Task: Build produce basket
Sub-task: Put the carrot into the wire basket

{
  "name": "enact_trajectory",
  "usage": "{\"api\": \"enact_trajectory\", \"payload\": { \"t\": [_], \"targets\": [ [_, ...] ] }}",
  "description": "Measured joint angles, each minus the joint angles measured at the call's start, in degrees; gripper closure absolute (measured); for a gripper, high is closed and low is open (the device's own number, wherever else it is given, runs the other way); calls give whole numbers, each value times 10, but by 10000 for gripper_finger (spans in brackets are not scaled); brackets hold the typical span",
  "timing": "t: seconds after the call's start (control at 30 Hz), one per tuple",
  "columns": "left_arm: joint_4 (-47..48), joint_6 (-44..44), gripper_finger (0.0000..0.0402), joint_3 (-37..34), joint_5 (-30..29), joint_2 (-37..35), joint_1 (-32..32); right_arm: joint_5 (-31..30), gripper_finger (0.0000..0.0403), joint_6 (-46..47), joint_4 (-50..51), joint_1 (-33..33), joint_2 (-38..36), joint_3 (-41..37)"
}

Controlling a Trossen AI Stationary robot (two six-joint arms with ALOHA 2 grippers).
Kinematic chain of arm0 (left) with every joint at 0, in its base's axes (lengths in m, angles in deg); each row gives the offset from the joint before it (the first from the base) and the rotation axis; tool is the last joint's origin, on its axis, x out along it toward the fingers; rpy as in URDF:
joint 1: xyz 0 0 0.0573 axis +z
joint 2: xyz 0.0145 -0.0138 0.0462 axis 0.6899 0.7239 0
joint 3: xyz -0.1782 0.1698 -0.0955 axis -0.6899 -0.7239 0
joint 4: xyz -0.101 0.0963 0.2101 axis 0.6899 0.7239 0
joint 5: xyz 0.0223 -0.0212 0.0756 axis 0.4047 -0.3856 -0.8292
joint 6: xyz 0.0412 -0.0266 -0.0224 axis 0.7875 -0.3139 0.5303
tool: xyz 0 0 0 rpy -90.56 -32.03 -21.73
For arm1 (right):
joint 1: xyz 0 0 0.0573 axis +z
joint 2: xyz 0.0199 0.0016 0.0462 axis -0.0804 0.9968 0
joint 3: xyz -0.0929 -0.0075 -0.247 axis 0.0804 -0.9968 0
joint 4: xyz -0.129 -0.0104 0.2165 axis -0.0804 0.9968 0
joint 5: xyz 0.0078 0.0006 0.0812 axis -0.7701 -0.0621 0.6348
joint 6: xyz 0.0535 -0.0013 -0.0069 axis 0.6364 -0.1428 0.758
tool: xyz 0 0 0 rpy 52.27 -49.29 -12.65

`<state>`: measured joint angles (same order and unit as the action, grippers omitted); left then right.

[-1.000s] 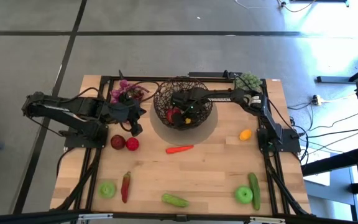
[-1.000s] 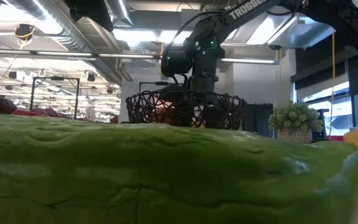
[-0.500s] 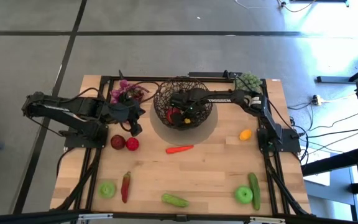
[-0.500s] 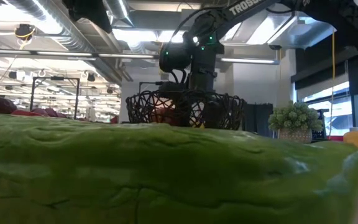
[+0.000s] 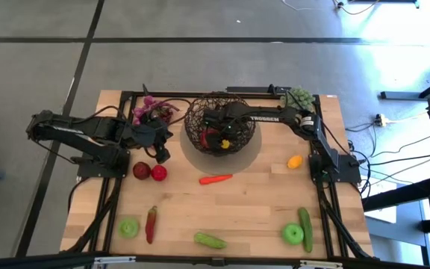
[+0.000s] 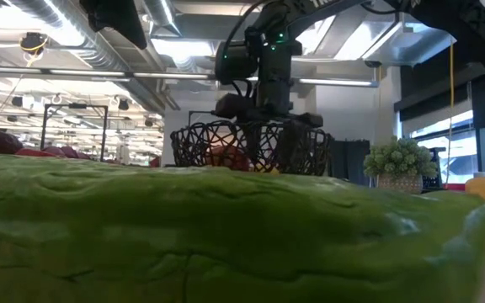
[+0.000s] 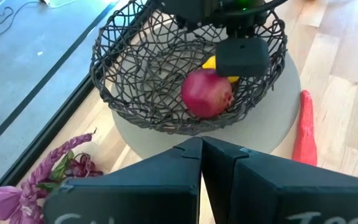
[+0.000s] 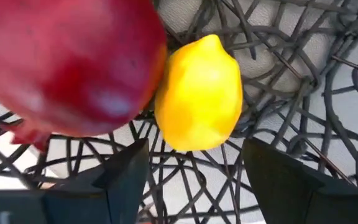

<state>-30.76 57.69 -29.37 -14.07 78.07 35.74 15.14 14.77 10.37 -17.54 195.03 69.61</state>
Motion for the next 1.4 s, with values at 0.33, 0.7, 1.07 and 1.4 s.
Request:
{"api": "enact_trajectory", "payload": {
  "t": [0.33,0.7,1.07,1.4],
  "targets": [
    [30,-36,401,0,0,0,0,-60,148,-2,69,37,0,67],
    [149,-180,401,0,29,0,0,-125,148,-93,97,129,0,256],
    [174,-161,401,0,142,0,-40,-25,148,-255,75,210,-11,271],
    [174,-163,401,0,141,0,-104,-30,148,-303,64,287,-7,258]
  ]
}}
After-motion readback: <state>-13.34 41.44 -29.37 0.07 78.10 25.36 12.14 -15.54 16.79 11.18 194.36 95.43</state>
